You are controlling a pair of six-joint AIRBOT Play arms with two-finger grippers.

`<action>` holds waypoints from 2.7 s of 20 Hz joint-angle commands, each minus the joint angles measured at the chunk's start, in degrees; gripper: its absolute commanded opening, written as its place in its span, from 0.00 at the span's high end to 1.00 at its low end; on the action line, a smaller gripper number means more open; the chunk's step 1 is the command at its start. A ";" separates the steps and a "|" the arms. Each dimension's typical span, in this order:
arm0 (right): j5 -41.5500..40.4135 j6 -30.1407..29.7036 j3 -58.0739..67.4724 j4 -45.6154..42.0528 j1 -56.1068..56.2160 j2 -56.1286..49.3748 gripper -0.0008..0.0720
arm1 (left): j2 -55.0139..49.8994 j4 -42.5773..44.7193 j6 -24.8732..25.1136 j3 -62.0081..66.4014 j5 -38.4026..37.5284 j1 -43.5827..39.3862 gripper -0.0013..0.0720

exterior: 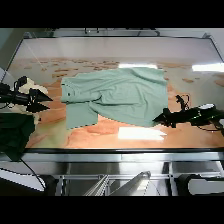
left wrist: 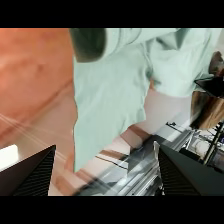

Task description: Fold the shirts.

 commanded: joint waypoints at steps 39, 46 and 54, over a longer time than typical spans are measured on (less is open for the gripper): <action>16.26 -13.90 47.91 35.87 -28.81 44.76 0.96 | 47.71 -24.17 10.64 36.30 -7.52 5.73 0.96; 7.65 -12.41 32.44 13.38 -10.75 24.63 0.96 | 15.47 -5.53 9.46 30.40 -4.70 -18.23 0.96; -3.10 -11.89 30.49 10.73 -7.54 -5.31 0.96 | -13.99 0.66 7.19 40.24 -11.39 -22.69 0.96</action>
